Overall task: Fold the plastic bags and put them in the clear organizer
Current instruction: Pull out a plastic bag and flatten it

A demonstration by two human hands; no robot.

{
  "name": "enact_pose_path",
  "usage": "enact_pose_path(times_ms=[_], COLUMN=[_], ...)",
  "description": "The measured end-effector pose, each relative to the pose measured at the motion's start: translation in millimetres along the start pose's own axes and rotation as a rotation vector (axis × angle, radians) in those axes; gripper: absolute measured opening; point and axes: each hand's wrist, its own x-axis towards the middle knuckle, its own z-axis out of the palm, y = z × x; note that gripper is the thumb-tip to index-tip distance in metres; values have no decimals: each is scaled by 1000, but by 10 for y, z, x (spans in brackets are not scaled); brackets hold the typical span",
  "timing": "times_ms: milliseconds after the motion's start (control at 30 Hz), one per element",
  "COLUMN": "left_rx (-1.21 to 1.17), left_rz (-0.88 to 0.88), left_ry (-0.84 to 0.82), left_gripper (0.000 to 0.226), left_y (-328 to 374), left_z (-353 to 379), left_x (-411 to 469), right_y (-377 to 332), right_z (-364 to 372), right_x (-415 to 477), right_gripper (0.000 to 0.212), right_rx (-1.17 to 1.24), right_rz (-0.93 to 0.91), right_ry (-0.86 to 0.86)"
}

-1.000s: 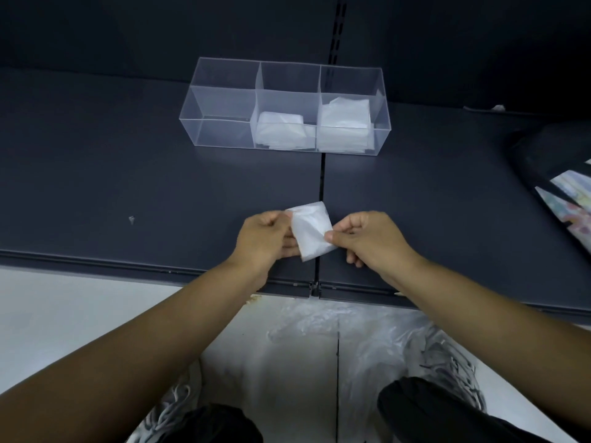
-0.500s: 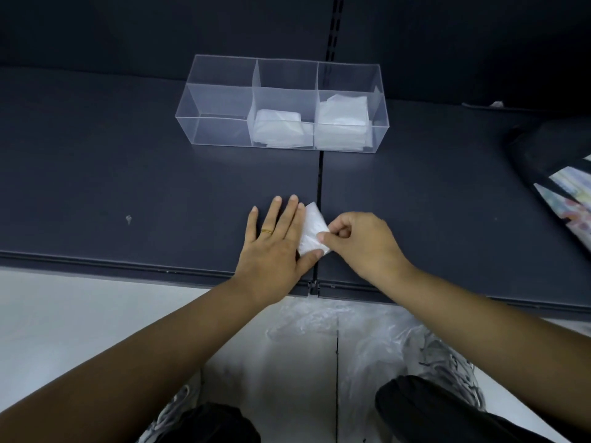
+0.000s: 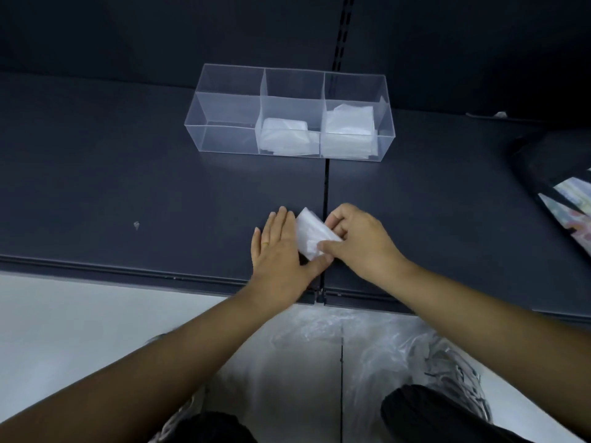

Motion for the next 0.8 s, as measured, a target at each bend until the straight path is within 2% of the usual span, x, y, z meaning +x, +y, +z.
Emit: enact_pose_path(times_ms=[67,133,200,233,300,333,367,433,567,633,700,733,800], left_rx=[-320,-440,-432,-459,-595,-654,-694,-748,-793,-749,-703,-663,-531], left_rz=[-14,51,123,143,147,140,132,119,109,53,7,-3,4], left_ry=[-114,-255,-376,-394,-327,-270,-209,-77,295,417,399,351,257], left_gripper=[125,133,121,102,45,25,15,11,13,17,23,26,26], left_y=[-6,-20,-43,-44,-39,-37,-37,-52,-153,-229,-276,-297,-334], left_z=[-262,-489,-613,-643,-668,-670,-674,-711,-908,-921,-787,-682,-497], left_x=[86,170,254,284,318,324,328,355,455,461,386,325,192], right_y=[-53,-135,-240,-280,-332,-348,-360,-389,-538,-688,-834,-880,-904], right_z=[-146,-295,-405,-448,-509,-526,-541,-560,-687,-794,-848,-830,-714], right_x=[3,3,8,23,93,141,192,310,699,1021,1363,1517,1756], right_gripper=[29,33,37,39,39,36,30,14,14,14,23,27,30], right_rx=[-24,-145,-313,-364,-330,-247,-135,66,152,244,255,181,-121], right_rz=[-143,-314,-423,-444,-432,-396,-341,-221,-133,-102,-54,-50,-74], right_ry=[-77,-186,-267,-286,-270,-247,-226,-189,-29,62,108,112,116])
